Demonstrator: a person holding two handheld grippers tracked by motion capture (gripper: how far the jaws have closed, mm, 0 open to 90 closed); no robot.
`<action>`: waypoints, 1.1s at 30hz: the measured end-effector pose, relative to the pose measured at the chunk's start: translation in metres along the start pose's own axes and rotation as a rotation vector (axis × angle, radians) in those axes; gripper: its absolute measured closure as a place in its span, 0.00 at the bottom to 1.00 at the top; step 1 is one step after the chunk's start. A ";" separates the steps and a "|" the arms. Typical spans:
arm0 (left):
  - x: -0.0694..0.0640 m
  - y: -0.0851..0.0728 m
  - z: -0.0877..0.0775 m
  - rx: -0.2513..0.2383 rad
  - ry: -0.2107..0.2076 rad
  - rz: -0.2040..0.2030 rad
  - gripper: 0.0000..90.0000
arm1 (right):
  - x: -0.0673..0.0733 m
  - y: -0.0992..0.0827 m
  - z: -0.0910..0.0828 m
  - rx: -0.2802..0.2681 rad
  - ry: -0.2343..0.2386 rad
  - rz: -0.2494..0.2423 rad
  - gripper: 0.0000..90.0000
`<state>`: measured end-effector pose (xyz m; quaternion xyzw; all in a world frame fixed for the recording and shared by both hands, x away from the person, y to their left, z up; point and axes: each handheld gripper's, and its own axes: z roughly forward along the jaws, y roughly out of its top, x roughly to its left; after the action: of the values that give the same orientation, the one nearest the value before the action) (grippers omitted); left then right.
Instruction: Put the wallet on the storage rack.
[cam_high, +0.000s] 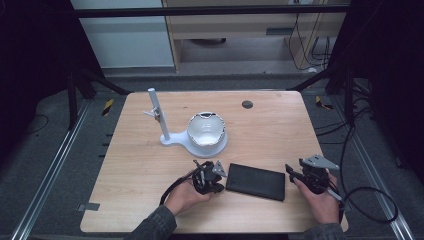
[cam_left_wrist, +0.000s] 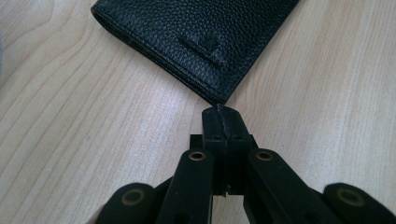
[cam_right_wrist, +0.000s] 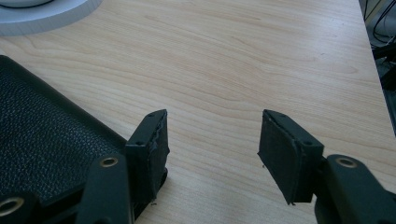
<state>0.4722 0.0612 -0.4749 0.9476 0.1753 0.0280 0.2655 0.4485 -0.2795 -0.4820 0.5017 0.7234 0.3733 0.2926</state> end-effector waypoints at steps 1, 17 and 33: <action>0.000 0.000 0.001 0.007 0.000 -0.001 1.00 | 0.000 0.000 0.000 0.000 0.000 0.000 0.47; 0.000 0.000 0.006 -0.021 -0.014 -0.019 1.00 | 0.000 0.001 -0.002 0.002 0.006 0.008 0.46; 0.001 -0.003 0.005 -0.051 -0.022 -0.017 1.00 | 0.001 0.001 -0.001 0.001 0.006 -0.007 0.45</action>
<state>0.4726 0.0616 -0.4805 0.9393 0.1796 0.0196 0.2918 0.4479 -0.2789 -0.4811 0.4983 0.7262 0.3732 0.2915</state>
